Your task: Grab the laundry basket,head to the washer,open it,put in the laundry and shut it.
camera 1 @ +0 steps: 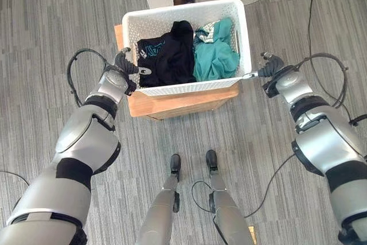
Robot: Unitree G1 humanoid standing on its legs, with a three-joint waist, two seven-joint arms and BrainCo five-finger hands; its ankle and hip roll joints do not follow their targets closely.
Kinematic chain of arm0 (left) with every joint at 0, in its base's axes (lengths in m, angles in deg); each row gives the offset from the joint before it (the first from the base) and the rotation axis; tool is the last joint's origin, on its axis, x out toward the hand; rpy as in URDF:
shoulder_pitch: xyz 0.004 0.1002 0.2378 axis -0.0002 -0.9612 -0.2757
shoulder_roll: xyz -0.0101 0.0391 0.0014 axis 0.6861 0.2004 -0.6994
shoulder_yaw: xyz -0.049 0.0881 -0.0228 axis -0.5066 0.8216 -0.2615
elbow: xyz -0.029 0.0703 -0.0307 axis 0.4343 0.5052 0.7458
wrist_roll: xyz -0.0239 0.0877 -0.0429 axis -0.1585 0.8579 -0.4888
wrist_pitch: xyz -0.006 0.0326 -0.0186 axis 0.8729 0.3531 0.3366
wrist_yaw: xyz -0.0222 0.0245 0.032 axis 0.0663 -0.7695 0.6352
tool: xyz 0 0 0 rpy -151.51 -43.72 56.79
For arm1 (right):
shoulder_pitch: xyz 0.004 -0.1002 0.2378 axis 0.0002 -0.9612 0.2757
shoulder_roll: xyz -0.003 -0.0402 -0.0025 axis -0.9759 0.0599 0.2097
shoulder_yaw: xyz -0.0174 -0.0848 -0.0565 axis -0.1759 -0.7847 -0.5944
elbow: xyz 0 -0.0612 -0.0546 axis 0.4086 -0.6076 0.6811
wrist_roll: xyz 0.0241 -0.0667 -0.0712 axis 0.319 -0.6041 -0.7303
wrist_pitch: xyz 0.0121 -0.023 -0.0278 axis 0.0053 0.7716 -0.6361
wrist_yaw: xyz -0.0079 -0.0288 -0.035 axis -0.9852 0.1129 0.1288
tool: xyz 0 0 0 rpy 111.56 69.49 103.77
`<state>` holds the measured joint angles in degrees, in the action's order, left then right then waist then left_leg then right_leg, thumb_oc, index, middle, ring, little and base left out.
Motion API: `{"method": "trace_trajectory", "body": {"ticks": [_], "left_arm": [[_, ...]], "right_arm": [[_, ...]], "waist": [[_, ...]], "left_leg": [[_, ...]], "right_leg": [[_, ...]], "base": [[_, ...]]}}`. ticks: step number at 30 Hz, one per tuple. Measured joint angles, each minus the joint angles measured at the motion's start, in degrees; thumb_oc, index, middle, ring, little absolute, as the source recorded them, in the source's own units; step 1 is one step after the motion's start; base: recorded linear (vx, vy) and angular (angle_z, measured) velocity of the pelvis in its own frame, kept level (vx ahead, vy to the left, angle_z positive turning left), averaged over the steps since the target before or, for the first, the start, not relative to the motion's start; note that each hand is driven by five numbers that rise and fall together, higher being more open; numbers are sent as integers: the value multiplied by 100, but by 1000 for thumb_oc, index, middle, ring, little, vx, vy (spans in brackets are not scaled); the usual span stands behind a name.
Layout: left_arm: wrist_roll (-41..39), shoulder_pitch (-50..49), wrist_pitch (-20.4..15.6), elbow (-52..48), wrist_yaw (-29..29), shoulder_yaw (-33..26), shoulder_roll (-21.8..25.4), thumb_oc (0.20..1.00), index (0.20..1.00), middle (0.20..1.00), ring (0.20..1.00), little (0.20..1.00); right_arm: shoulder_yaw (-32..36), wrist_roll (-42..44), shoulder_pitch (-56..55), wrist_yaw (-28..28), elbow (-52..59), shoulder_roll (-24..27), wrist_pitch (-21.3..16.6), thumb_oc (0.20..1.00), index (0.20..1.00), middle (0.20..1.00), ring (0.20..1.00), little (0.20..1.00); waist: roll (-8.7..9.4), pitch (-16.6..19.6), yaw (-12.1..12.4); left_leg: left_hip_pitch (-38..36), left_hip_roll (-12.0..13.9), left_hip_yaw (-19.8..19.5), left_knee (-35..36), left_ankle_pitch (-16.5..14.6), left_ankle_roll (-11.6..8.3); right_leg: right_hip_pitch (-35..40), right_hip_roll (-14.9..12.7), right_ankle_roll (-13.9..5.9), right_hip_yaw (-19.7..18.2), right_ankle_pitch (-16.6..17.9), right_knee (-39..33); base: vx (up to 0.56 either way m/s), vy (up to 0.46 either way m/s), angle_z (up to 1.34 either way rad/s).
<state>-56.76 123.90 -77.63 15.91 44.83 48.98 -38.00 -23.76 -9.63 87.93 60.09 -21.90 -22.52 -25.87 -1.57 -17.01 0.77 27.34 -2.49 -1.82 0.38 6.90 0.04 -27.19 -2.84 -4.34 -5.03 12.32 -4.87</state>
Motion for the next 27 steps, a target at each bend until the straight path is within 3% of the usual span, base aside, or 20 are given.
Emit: {"method": "trace_trajectory", "body": {"ticks": [3, 7, 14, 27], "left_arm": [[-566, -28, -78, 4, -143, -580, -134, 1000, 1000, 1000, 1000, 1000], [-872, -67, -140, 3, -286, -691, -224, 1000, 1000, 1000, 1000, 1000], [-1046, -225, -104, 18, -342, -720, -352, 1000, 1000, 1000, 1000, 1000], [-1074, -216, -110, -24, -341, -719, -369, 1000, 1000, 1000, 1000, 1000]], "right_arm": [[92, 111, -20, 130, -4, 1, 1, 1000, 1000, 1000, 1000, 1000], [98, 122, -27, 147, -36, -4, 2, 1000, 1000, 1000, 1000, 1000], [158, 197, -72, 132, -184, -162, 18, 1000, 1000, 1000, 1000, 1000], [186, 543, -92, 117, -230, -308, 19, 1000, 1000, 1000, 1000, 1000]], "waist": [[-3, -2, -3], [-4, -2, 8], [-20, -16, 38], [-20, -16, 28]], "left_leg": [[8, 4, -68, 8, 11, -10], [-26, 8, -76, 18, 16, -6], [-385, 20, -107, 201, 92, -7], [-304, 5, -220, 212, 144, -29]], "right_leg": [[11, 5, 1, 64, 0, 0], [46, 5, 2, 79, 1, 0], [329, 8, 5, 106, -15, 0], [290, -3, 14, 227, -23, -1]], "base": [[17, -14, 9], [8, -14, 1], [-2, -2, 1], [-13, -3, 4]]}}
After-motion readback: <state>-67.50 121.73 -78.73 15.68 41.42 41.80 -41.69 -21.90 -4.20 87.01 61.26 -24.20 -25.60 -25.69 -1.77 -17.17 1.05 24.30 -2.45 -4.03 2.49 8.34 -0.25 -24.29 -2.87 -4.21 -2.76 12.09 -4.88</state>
